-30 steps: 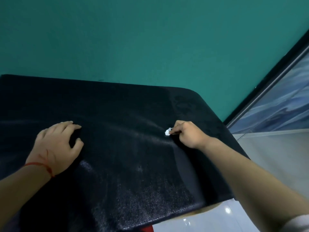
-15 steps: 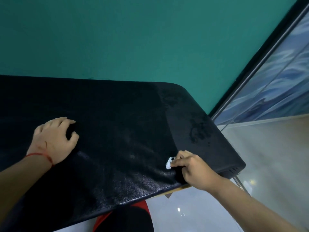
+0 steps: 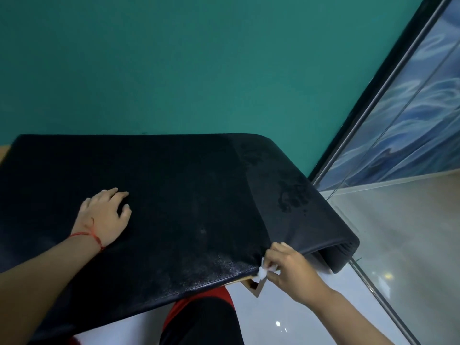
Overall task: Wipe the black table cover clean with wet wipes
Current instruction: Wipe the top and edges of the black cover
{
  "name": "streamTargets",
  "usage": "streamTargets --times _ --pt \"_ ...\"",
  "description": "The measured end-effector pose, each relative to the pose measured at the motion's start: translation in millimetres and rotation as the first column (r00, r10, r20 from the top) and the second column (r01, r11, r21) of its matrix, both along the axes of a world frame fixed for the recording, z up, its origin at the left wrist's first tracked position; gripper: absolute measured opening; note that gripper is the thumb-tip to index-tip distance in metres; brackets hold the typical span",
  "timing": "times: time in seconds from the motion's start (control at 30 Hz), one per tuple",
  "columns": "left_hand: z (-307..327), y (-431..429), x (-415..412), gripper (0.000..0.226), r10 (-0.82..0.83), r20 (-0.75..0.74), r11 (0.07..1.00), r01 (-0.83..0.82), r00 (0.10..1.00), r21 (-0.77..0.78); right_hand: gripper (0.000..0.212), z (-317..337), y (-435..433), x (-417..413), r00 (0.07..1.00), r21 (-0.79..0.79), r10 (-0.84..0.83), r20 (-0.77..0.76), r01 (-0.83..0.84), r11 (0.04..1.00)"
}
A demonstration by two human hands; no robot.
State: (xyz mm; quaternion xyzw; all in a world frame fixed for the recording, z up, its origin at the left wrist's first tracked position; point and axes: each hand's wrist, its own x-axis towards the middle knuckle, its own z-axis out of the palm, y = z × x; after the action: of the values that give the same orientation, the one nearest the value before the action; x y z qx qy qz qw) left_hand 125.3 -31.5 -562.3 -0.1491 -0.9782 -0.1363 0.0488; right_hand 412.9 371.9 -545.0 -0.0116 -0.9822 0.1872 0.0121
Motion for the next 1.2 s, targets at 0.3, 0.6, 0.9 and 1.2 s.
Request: streamTargets --times 0.3,0.6,0.9,1.2 --pt "26 -111 17 0.019 0.005 -0.072 1.000 -0.004 0.997 0.018 0.011 26 -79 -8 0.978 -0.339 -0.124 -0.165 0.062 0.939" --pt "31 -260 16 0.021 0.212 -0.143 0.977 -0.214 0.967 0.006 0.018 45 -229 -83 0.994 -0.741 -0.084 -0.063 0.009 0.671" --pt "29 -336 31 0.086 0.595 0.129 0.804 -0.590 0.793 -0.080 0.041 46 -353 -124 0.961 -0.930 -0.005 0.278 0.270 0.251" --pt "35 -334 16 0.089 0.606 0.350 0.638 -0.699 0.715 0.323 0.050 37 -378 -109 0.914 -0.902 -0.038 0.404 0.405 0.146"
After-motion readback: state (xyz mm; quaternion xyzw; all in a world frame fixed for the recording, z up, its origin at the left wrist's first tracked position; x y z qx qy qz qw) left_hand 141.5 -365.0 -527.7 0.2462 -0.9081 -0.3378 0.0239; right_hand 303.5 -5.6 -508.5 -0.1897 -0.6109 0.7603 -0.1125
